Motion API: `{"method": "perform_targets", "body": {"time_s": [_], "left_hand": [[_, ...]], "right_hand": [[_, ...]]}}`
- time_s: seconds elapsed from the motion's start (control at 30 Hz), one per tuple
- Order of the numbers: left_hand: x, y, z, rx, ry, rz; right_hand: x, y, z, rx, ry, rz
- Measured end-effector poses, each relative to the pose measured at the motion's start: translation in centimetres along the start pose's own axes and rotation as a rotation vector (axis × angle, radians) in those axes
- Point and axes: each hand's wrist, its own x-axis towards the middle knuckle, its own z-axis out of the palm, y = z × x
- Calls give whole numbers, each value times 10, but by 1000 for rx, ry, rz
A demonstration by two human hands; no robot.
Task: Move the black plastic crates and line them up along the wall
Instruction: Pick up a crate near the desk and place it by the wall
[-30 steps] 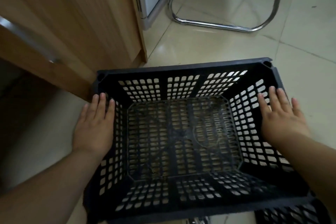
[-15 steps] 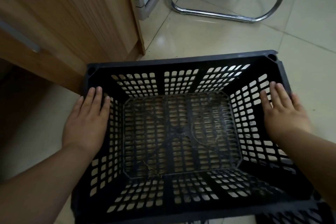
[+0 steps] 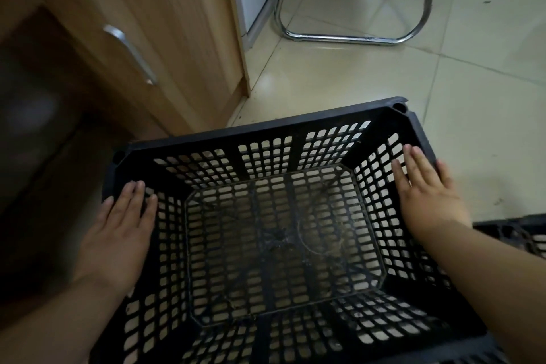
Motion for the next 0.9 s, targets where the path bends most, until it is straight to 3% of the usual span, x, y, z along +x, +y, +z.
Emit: {"method": "perform_targets", "body": {"time_s": [0.37,0.9], "left_hand": [[-148,1,32,-74,66,-7],[-393,-23,184,-120,151,-101]], "right_hand": [[-128,-8,41,-52,18,-31],[-340,-54,81,-153,138,-129]]}}
